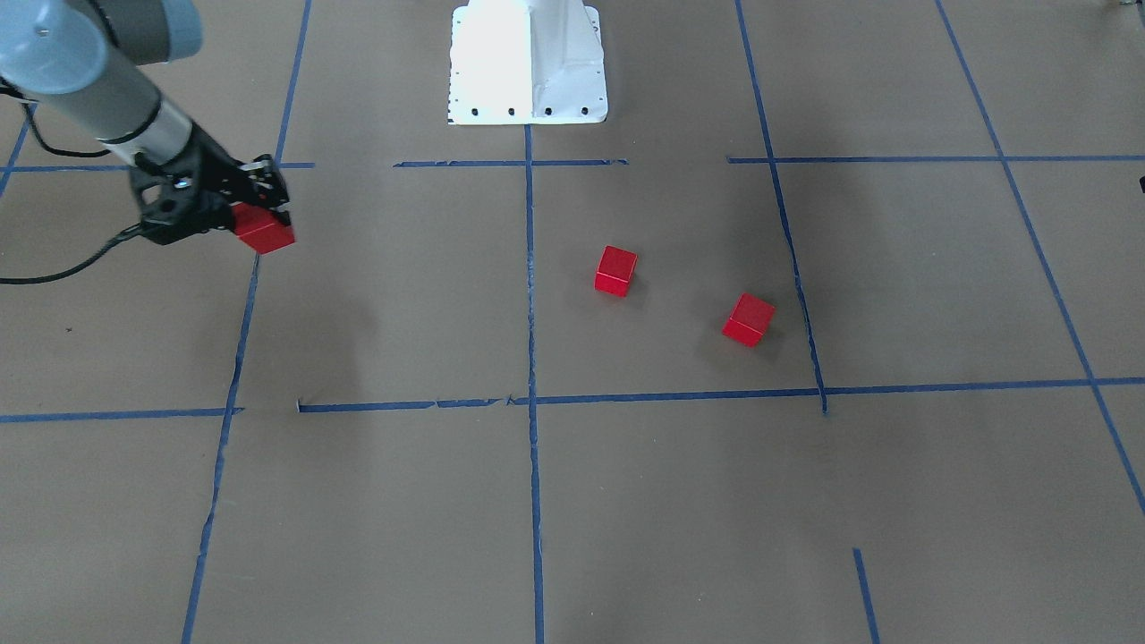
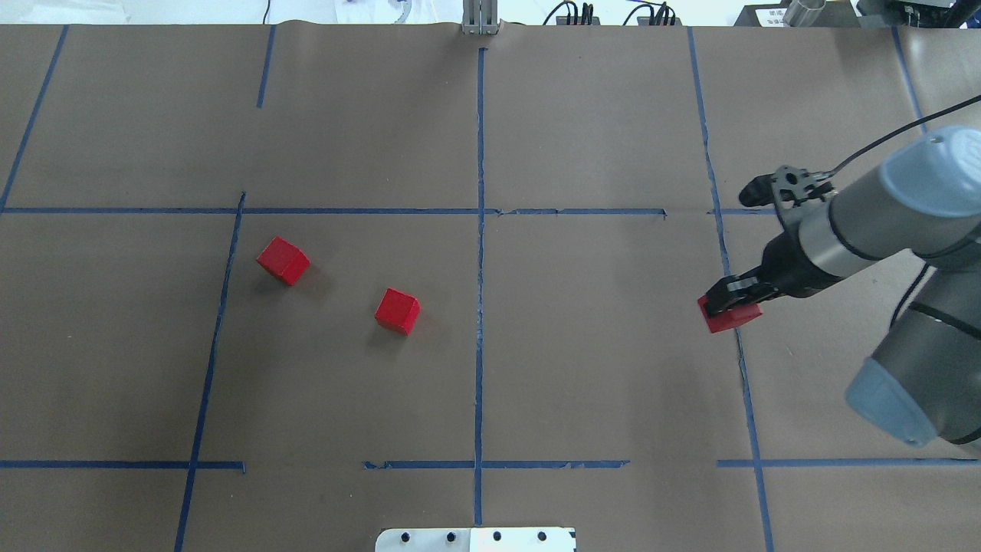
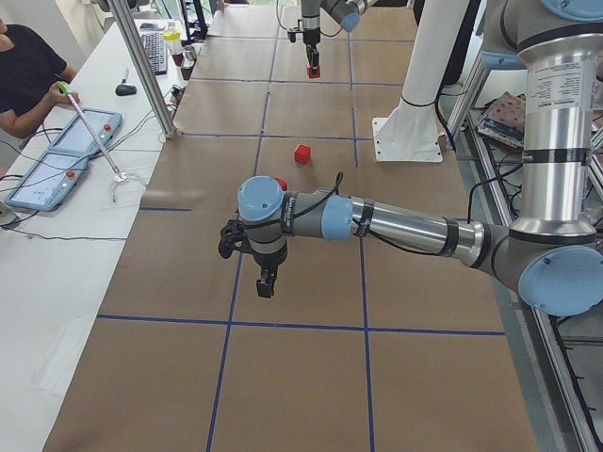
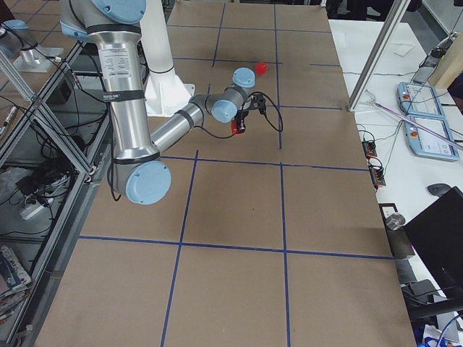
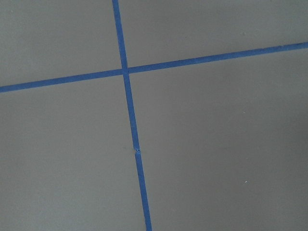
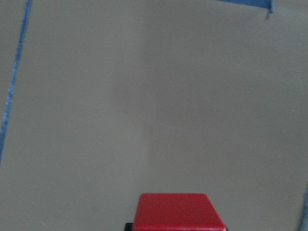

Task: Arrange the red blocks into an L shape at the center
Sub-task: 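Carry the red cube with the right gripper toward the table center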

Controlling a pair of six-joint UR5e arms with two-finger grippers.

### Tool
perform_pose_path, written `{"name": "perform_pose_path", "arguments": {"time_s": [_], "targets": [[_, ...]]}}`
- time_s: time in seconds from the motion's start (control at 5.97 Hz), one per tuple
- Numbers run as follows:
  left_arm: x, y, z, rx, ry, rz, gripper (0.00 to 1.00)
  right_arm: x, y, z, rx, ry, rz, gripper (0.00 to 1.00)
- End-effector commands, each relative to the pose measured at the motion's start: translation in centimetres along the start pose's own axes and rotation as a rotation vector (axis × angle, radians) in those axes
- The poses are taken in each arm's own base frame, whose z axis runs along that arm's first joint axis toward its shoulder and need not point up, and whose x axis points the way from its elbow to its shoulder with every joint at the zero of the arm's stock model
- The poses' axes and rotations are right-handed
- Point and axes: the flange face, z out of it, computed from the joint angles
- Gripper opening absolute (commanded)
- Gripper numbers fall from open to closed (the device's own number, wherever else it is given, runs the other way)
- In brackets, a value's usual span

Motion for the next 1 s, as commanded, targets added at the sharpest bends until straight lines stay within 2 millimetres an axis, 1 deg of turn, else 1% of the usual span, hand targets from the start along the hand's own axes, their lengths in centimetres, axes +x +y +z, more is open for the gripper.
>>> {"name": "perform_pose_path", "arguments": {"time_s": [0.0, 0.17, 0.33, 0.5, 0.67, 0.84], "targets": [[0.2, -0.3, 0.1, 0.013, 0.004, 0.024, 1.0, -10.1, -0.4, 2.5, 0.007, 0.036, -0.011, 0.0], [0.8, -0.3, 0.1, 0.03, 0.004, 0.031, 1.0, -14.3, -1.0, 4.9, 0.025, 0.047, 0.041, 0.0], [2.9, -1.0, 1.5, 0.018, 0.012, 0.045, 1.0, -18.0, -2.3, 6.5, 0.019, 0.04, 0.063, 0.0], [5.2, -1.7, 2.6, 0.046, 0.026, 0.079, 1.0, -20.6, -2.0, 8.0, 0.022, 0.045, 0.121, 0.0], [9.5, -2.7, 4.7, 0.055, 0.054, 0.105, 1.0, -23.5, -2.9, 9.5, 0.052, 0.066, 0.185, 0.0], [14.1, -4.0, 6.0, 0.082, 0.093, 0.169, 1.0, -25.1, -3.9, 10.6, 0.054, 0.081, 0.253, 0.0]]}}
